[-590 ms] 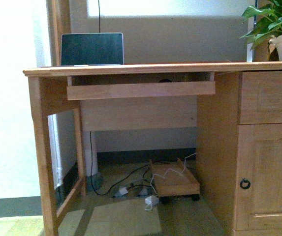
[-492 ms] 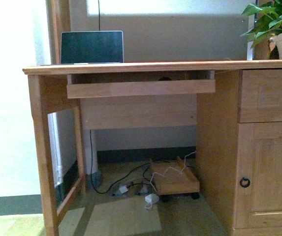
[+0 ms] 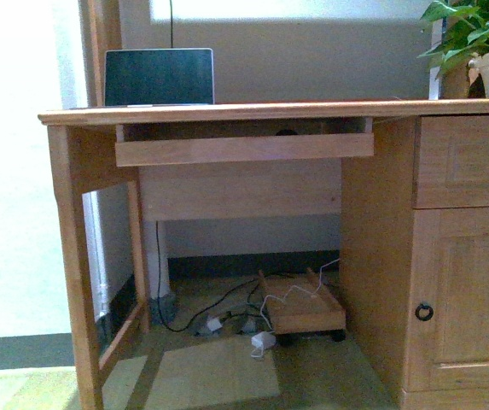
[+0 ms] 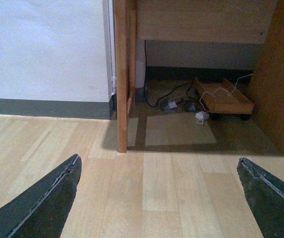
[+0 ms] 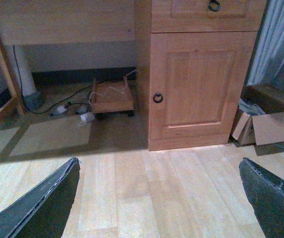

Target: Place mouse

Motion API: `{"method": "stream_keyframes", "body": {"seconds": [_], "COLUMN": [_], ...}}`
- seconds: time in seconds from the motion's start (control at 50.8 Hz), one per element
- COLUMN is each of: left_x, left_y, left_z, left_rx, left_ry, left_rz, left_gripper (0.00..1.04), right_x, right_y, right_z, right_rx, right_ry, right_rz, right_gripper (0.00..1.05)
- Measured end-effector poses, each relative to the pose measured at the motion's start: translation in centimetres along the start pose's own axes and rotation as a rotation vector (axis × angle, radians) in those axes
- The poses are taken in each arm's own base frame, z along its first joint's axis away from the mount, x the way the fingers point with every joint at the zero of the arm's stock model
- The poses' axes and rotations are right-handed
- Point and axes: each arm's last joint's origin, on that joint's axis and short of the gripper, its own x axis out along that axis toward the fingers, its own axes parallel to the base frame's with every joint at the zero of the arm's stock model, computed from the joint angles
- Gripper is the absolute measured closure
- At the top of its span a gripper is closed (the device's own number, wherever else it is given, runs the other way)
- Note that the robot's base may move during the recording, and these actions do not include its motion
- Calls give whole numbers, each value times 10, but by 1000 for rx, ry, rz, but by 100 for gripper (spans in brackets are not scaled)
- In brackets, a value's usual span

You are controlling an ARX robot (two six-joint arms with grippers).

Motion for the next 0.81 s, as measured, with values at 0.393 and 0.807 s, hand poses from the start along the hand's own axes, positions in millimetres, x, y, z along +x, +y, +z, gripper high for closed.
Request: {"method": "stream_keyframes", "body": {"seconds": [0.393,0.807], "left_x": [0,0], "left_y": [0,0], "left_z": [0,0], "left_rx": [0,0], "left_ry": [0,0], "left_rz": [0,0], "left_gripper": [8,8], "right_x": [0,0], "right_y": [0,0], "right_z": [0,0], "right_rx": [0,0], "right_ry": [0,0], "right_rz": [0,0], "right_gripper": [7,7]}}
